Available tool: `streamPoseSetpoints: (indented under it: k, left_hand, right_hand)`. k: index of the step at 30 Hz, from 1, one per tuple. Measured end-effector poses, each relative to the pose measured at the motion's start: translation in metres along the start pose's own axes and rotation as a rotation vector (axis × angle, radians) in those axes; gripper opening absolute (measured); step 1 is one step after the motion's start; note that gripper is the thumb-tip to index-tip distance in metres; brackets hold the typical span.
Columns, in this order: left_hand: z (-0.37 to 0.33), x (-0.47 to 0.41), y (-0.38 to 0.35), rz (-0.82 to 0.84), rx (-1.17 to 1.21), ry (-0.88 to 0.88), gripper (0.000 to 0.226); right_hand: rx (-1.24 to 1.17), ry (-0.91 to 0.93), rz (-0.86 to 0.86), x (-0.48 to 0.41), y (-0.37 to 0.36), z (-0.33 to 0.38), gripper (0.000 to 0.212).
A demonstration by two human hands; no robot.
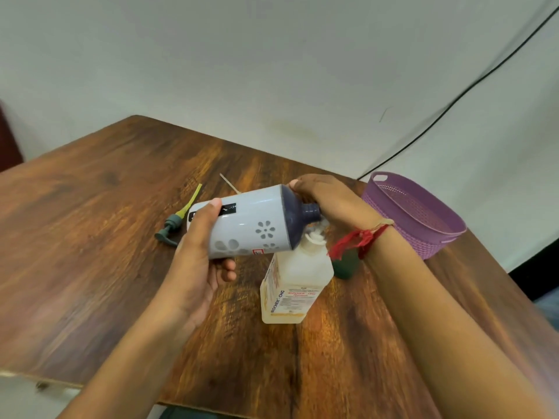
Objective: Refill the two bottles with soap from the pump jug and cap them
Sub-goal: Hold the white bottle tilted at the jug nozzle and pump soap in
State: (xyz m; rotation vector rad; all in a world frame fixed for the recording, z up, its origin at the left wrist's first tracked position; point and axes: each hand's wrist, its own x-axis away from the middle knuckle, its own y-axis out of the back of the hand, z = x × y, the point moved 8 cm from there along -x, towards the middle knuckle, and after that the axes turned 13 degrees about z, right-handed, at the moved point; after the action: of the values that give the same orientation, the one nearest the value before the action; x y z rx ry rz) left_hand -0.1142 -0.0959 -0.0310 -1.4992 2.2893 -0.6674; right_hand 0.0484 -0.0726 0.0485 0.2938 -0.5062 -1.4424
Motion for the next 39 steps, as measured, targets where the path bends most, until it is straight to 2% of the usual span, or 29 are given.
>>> streamPoseSetpoints:
  k: [8,10,17,23,29,33,36,39]
  left_hand:
    - [0.004,0.004,0.004,-0.039,-0.01,0.018,0.037]
    - [0.005,0.003,0.002,-0.033,-0.007,0.02,0.038]
    - [0.004,-0.001,0.003,-0.052,-0.046,0.026,0.026]
    - [0.004,0.001,0.001,-0.027,-0.03,0.031,0.033]
    - [0.005,0.001,0.005,-0.033,-0.054,0.035,0.033]
    - [0.004,0.001,0.004,-0.007,-0.059,0.057,0.039]
    - [-0.001,0.0,0.001,0.003,-0.063,0.021,0.032]
    - [0.0,-0.002,0.003,-0.016,-0.063,0.016,0.027]
  right_hand:
    - [-0.091,0.015,-0.041,0.001,-0.005,-0.01,0.029]
    - [-0.175,-0.058,-0.07,0.0,0.003,-0.01,0.024]
    - [0.082,-0.13,-0.006,-0.001,-0.003,-0.021,0.028]
    - [-0.019,-0.148,0.09,0.008,-0.005,-0.009,0.025]
    - [0.013,-0.09,-0.051,0.0,-0.002,-0.018,0.033]
    - [0.073,-0.095,-0.012,0.0,0.0,-0.017,0.028]
    - [0.152,-0.107,0.047,0.0,0.001,-0.011,0.026]
    - [0.137,-0.099,-0.002,0.0,0.0,-0.012,0.027]
